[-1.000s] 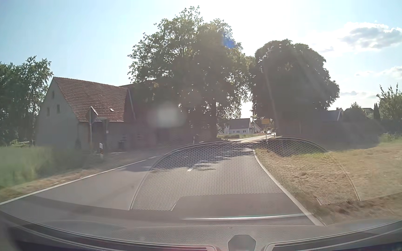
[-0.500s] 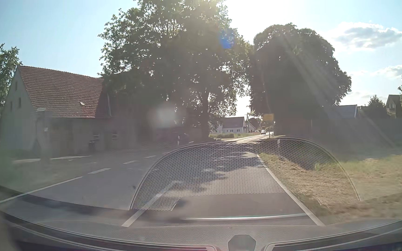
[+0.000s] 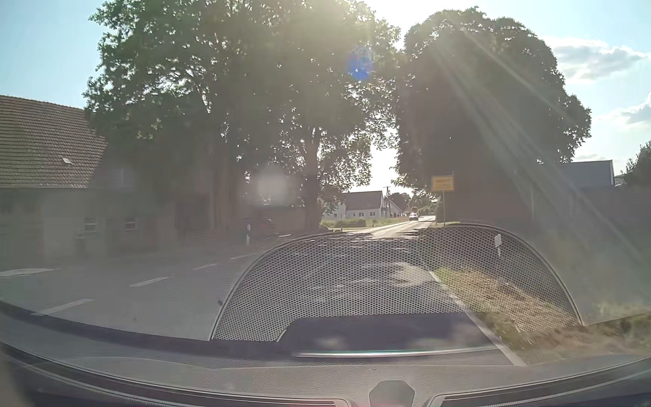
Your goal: Follow the waypoints while adhering to traffic rules and regulations
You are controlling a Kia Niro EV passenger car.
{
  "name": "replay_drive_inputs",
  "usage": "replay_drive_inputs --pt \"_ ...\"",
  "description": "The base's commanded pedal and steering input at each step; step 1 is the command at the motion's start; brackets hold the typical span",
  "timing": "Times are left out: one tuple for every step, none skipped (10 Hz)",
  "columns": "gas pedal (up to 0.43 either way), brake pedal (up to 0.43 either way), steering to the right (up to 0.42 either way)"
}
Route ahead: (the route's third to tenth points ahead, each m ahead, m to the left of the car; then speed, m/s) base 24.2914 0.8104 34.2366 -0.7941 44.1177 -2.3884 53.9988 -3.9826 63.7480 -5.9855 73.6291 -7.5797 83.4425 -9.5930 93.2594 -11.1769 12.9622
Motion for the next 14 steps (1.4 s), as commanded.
replay_drive_inputs --pt "0.067 0.006 0.03" --pt "0.067 0.006 0.03" --pt "0.067 0.006 0.03" --pt "0.067 0.006 0.031" --pt "0.067 0.006 0.031" --pt "0.067 0.006 0.031" --pt "0.067 0.006 0.03" --pt "0.067 0.006 0.03" --pt "0.067 0.006 0.029" --pt "0.067 0.006 0.027" --pt "0.067 0.006 0.027" --pt "0.079 0.006 0.026" --pt "0.087 0.006 0.026" --pt "0.098 0.006 0.021"
